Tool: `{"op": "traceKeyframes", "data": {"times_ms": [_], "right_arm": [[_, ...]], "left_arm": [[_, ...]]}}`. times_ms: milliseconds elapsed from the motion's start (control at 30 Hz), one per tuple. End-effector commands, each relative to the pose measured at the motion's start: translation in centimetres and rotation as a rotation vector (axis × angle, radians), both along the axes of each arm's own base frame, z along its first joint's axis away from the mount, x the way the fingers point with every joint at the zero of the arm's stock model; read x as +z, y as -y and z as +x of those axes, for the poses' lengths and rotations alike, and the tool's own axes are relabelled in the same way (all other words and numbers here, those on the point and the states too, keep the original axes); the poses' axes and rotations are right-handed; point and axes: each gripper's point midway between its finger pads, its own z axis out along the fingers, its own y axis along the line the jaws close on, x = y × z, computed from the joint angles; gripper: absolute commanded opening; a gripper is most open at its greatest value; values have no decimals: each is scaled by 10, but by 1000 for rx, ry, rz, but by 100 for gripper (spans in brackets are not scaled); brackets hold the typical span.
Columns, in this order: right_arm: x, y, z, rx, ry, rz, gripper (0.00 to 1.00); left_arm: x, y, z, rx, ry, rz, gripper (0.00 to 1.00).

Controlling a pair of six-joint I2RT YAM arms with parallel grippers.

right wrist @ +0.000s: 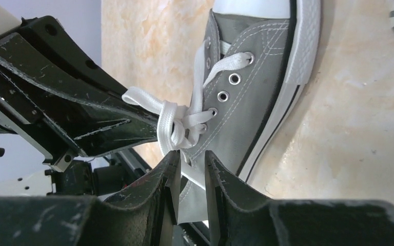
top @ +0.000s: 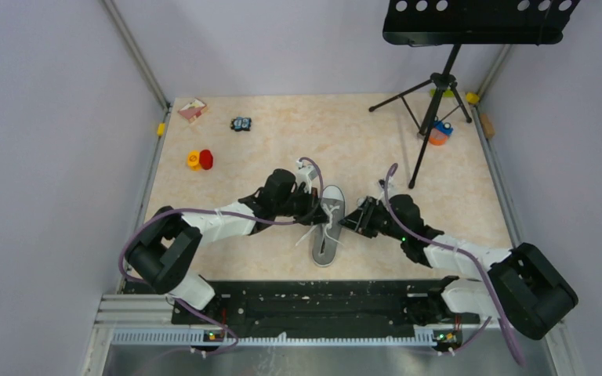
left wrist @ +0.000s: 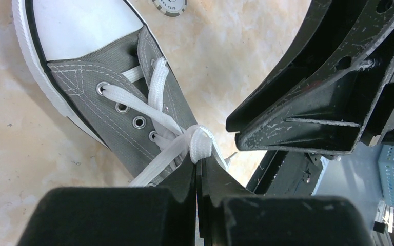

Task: Tie the shoes
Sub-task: Cross the shoelace with the shoelace.

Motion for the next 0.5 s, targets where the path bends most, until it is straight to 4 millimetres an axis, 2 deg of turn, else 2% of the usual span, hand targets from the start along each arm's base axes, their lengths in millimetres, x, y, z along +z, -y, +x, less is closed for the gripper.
{"op": "traceKeyframes", "data": {"times_ms": [0, 167, 467], "right_arm": [[23, -15, 2, 59, 47, 105, 27], [26, -19, 3, 63, 46, 136, 27], [18, -20, 9, 39, 23, 139, 27]], "left_arm": [[8, 6, 0, -27, 30, -25, 0], [9, 6, 0, -27, 31, -24, 0], [10, 6, 0, -30, 36, -24, 0]]}}
